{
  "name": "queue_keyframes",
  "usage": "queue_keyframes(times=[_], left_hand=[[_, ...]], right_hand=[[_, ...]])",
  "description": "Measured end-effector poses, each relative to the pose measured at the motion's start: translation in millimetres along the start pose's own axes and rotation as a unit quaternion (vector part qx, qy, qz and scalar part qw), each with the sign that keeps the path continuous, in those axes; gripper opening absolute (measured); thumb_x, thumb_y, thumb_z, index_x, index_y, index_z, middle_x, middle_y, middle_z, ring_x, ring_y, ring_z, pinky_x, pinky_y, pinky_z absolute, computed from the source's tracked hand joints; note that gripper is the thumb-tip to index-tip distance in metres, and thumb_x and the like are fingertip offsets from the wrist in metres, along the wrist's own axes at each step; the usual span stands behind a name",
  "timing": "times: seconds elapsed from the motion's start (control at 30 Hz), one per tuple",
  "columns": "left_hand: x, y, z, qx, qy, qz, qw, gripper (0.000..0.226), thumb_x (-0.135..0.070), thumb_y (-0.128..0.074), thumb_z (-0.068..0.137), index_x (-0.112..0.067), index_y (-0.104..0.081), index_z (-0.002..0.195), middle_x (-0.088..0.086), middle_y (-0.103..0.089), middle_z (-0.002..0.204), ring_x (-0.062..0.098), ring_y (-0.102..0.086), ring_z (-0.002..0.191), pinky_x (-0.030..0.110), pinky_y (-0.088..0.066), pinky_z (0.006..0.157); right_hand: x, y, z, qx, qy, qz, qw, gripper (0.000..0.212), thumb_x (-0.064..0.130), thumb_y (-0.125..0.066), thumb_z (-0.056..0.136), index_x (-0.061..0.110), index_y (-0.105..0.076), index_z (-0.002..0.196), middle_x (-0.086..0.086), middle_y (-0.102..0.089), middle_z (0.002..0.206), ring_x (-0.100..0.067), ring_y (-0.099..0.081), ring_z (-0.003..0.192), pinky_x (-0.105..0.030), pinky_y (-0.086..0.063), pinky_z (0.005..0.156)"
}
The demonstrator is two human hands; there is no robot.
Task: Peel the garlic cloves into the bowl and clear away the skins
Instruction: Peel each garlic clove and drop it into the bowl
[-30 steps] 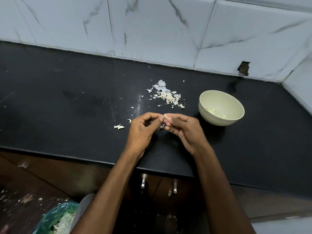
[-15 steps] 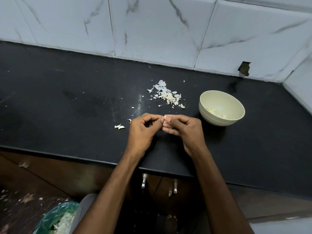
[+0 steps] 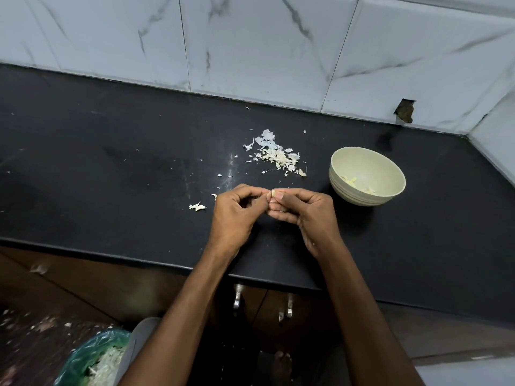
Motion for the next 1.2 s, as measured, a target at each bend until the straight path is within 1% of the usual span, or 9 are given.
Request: queue_keyframes(times=[0.13, 0.23, 0.37, 0.5, 0.6, 0.77, 1.0, 1.1, 1.2], left_hand=[[0.6, -0.7, 0.2, -0.004, 0.026, -0.028, 0.999, 0.005, -0.010, -0.078, 0.091, -0.010, -0.080, 0.095, 0.018, -0.076, 0.084, 0.017, -0.062, 0.074, 0.031, -0.050, 0.069], [-2.3, -0.9, 0.3, 0.000, 0.037, -0.054, 0.998, 0.006, -0.008, -0.077, 0.091, -0.007, -0.080, 0.096, 0.010, -0.076, 0.079, 0.006, -0.061, 0.067, 0.020, -0.047, 0.064], [-6.1, -2.2, 0.0, 0.010, 0.036, -0.090, 0.995, 0.012, -0.005, -0.076, 0.091, 0.003, -0.078, 0.101, 0.001, -0.077, 0.079, -0.002, -0.062, 0.062, 0.012, -0.047, 0.062], [-6.7, -1.5, -1.1, 0.016, 0.029, -0.092, 0.995, 0.014, -0.004, -0.076, 0.091, 0.005, -0.077, 0.102, 0.003, -0.078, 0.082, -0.002, -0.063, 0.064, 0.012, -0.047, 0.063], [-7.9, 0.0, -1.5, 0.019, 0.028, -0.091, 0.995, 0.015, -0.004, -0.076, 0.091, 0.006, -0.077, 0.103, 0.006, -0.078, 0.084, -0.001, -0.063, 0.066, 0.012, -0.047, 0.063], [-7.7, 1.4, -0.8, 0.033, 0.038, -0.094, 0.994, 0.012, -0.004, -0.076, 0.091, 0.004, -0.077, 0.100, 0.001, -0.076, 0.076, 0.000, -0.058, 0.060, 0.013, -0.045, 0.060], [-8.6, -0.1, -0.7, 0.036, 0.034, -0.090, 0.995, 0.013, 0.003, -0.070, 0.093, 0.014, -0.072, 0.100, -0.006, -0.072, 0.067, -0.002, -0.060, 0.056, 0.010, -0.046, 0.059], [-9.8, -1.1, 0.3, 0.031, 0.048, -0.088, 0.995, 0.010, 0.003, -0.069, 0.094, 0.011, -0.073, 0.099, -0.004, -0.073, 0.069, -0.002, -0.059, 0.056, 0.012, -0.046, 0.058], [-9.0, -0.9, 0.3, 0.027, 0.060, -0.086, 0.994, 0.007, -0.001, -0.071, 0.094, 0.004, -0.075, 0.097, -0.002, -0.073, 0.071, 0.000, -0.056, 0.058, 0.016, -0.043, 0.056]], right_hand=[[-0.8, 0.4, 0.6, 0.008, -0.002, 0.000, 1.000, 0.010, -0.001, -0.070, 0.092, -0.003, -0.078, 0.098, -0.019, -0.075, 0.083, -0.020, -0.073, 0.077, -0.031, -0.063, 0.073], [0.1, 0.7, 1.5, 0.015, 0.003, 0.017, 1.000, 0.012, 0.003, -0.074, 0.087, -0.002, -0.079, 0.097, -0.022, -0.074, 0.086, -0.023, -0.072, 0.079, -0.032, -0.063, 0.076], [1.2, -0.3, 1.1, 0.015, 0.019, 0.040, 0.999, 0.018, 0.008, -0.078, 0.077, 0.003, -0.080, 0.093, -0.018, -0.076, 0.085, -0.021, -0.073, 0.077, -0.027, -0.061, 0.074], [1.1, 0.9, 1.5, 0.014, 0.033, 0.038, 0.999, 0.013, 0.007, -0.079, 0.075, 0.008, -0.083, 0.088, -0.016, -0.077, 0.085, -0.020, -0.072, 0.076, -0.026, -0.061, 0.074], [2.1, 2.2, 1.2, 0.015, 0.041, 0.027, 0.999, 0.015, 0.004, -0.078, 0.078, 0.003, -0.080, 0.092, -0.016, -0.077, 0.085, -0.020, -0.072, 0.074, -0.027, -0.061, 0.074], [1.8, 5.4, 0.0, 0.011, 0.058, -0.008, 0.998, 0.012, -0.001, -0.077, 0.084, 0.003, -0.081, 0.095, -0.021, -0.077, 0.086, -0.026, -0.072, 0.074, -0.031, -0.061, 0.077], [1.9, 3.5, -0.8, 0.028, 0.054, -0.015, 0.998, 0.012, 0.000, -0.077, 0.083, 0.004, -0.082, 0.094, -0.022, -0.077, 0.087, -0.026, -0.074, 0.075, -0.033, -0.061, 0.076], [1.1, 2.4, -1.1, 0.038, 0.038, 0.008, 0.999, 0.017, 0.005, -0.077, 0.080, 0.002, -0.080, 0.096, -0.020, -0.077, 0.088, -0.024, -0.074, 0.078, -0.032, -0.062, 0.078], [-0.6, 2.0, -0.7, 0.040, 0.042, -0.006, 0.998, 0.014, 0.001, -0.075, 0.085, 0.001, -0.077, 0.098, -0.019, -0.078, 0.090, -0.024, -0.075, 0.079, -0.029, -0.062, 0.077]])
Point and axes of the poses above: each hand's wrist, its own z-axis towards the middle knuckle, its own y-axis out of the back of the hand, x = y × z, the point moved 1 cm from there along z, towards the middle knuckle
